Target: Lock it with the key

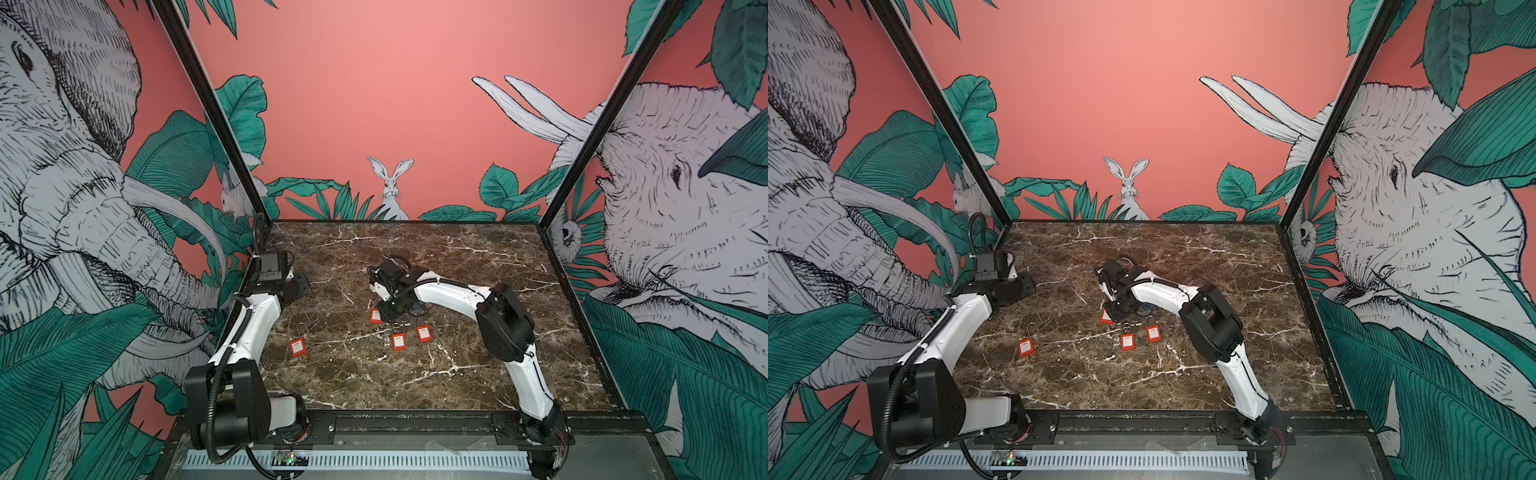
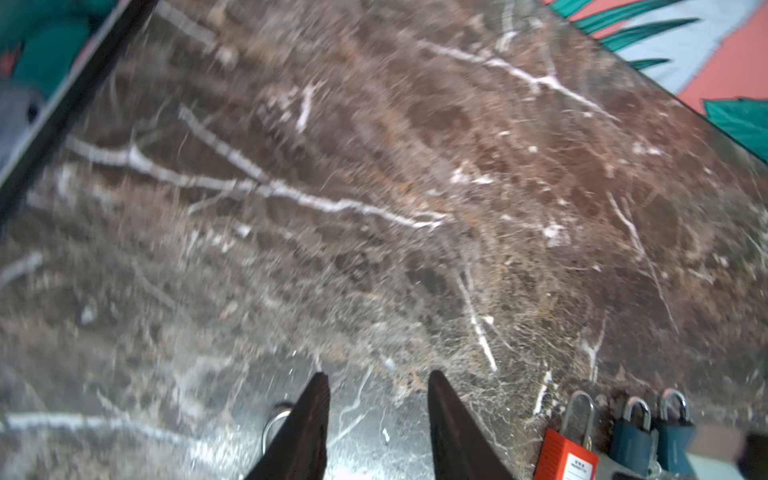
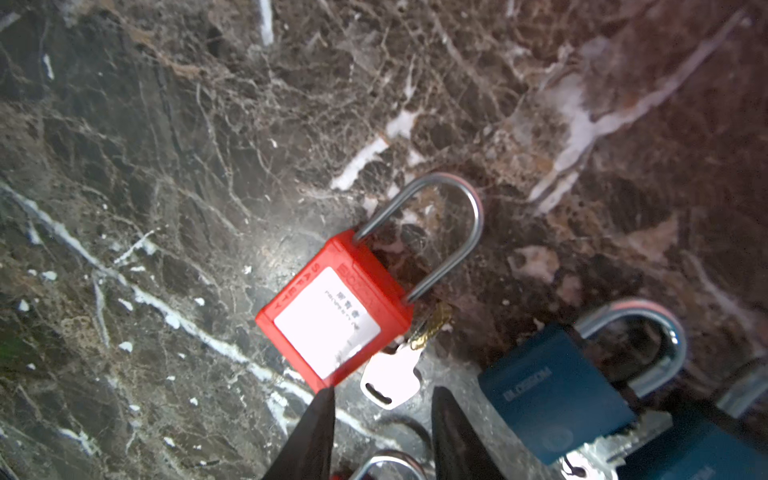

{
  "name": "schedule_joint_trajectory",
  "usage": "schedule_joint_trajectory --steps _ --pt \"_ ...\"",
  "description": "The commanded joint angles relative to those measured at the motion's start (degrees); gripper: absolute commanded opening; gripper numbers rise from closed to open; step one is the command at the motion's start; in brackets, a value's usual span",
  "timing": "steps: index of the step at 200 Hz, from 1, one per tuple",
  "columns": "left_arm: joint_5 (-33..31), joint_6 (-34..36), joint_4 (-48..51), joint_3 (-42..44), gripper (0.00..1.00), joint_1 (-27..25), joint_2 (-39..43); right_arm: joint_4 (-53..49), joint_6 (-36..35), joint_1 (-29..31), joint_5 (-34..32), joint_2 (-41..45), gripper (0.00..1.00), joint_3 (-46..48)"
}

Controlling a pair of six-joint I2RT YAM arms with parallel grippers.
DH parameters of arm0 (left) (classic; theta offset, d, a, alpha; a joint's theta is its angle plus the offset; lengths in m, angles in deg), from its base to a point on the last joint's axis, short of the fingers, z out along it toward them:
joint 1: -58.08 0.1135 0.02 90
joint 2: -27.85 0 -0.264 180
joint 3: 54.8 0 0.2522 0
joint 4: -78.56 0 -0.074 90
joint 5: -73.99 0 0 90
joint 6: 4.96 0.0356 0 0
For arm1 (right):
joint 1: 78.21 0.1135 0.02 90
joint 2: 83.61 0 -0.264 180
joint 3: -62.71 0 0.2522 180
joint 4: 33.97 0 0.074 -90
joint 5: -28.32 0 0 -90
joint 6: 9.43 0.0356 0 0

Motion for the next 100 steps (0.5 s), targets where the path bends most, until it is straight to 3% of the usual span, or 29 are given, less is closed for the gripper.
schedule_joint_trajectory --steps 1,55,82,100 --pt "1.7 -7.6 1.9 2.7 0.43 1.2 2.4 1.6 -2.0 0.3 -1.8 4.9 0.4 1.1" --pt "-2.9 -13.8 7.7 4.5 0.53 1.2 0.3 7.5 -7.9 0.1 -7.1 9.9 0.43 7.5" --pt "-5.0 -17.8 10.2 6.5 0.65 1.2 0.3 7.8 -8.4 -0.7 -6.1 9.5 0.45 7.9" --pt "-9.1 -19.8 12.6 7.1 0.81 1.2 1.6 9.3 -8.2 -1.4 -5.5 9.9 0.45 9.0"
